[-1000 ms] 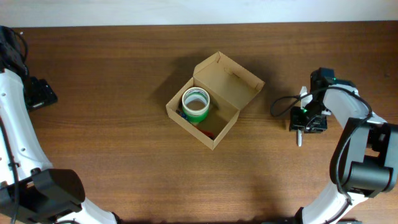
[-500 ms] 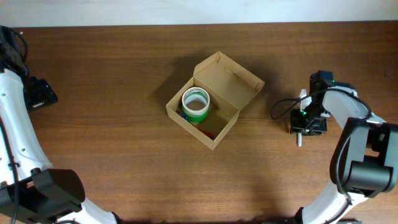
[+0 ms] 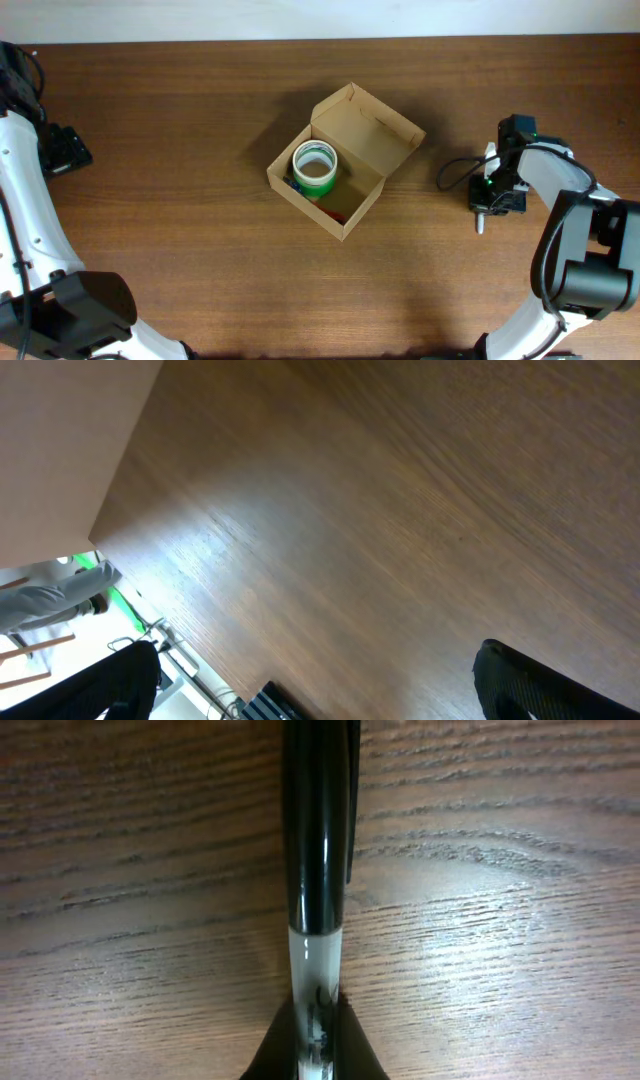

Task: Pack container
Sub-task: 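Lower the right gripper onto the black marker and grasp it, then carry the black marker into the box and lower it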

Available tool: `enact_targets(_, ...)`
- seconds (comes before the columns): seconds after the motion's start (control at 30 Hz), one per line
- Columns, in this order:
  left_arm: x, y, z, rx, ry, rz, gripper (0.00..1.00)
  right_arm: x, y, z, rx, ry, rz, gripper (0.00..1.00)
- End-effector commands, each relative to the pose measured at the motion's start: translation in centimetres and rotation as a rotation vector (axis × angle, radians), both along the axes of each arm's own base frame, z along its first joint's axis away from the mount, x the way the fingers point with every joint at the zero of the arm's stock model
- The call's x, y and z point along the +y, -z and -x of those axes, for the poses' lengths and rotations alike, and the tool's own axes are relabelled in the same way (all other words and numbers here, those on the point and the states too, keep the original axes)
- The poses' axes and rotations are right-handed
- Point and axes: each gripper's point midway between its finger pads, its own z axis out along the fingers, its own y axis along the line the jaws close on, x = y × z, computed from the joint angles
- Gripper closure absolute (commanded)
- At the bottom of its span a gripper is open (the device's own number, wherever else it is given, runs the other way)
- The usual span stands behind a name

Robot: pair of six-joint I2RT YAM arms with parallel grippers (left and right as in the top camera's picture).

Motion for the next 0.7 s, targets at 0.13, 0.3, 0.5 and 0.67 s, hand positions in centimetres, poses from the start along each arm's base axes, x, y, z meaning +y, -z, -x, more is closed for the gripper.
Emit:
enact_targets(0.13, 0.1, 0.5, 0.0, 0.019, 0.007, 0.007, 0.00, 1.4, -0.5, -1.6, -0.054, 0.017, -0.079, 0.96)
enact_targets(0.3, 0.1, 0.5, 0.0, 0.018, 0.007, 0.007, 0.00, 2.3, -5.3, -4.2, -0.130, 0.003, -0.129, 0.96)
enact_targets(0.5, 0.1, 0.5, 0.0, 0.018, 0.007, 0.007, 0.00, 4.0, -18.1, -7.4, -0.308, -0.044, -0.164, 0.96)
enact_targets(0.67, 0.1, 0.5, 0.0, 0.018, 0.007, 0.007, 0.00, 7.2, -29.0, -7.4, -0.467, -0.155, -0.148, 0.96)
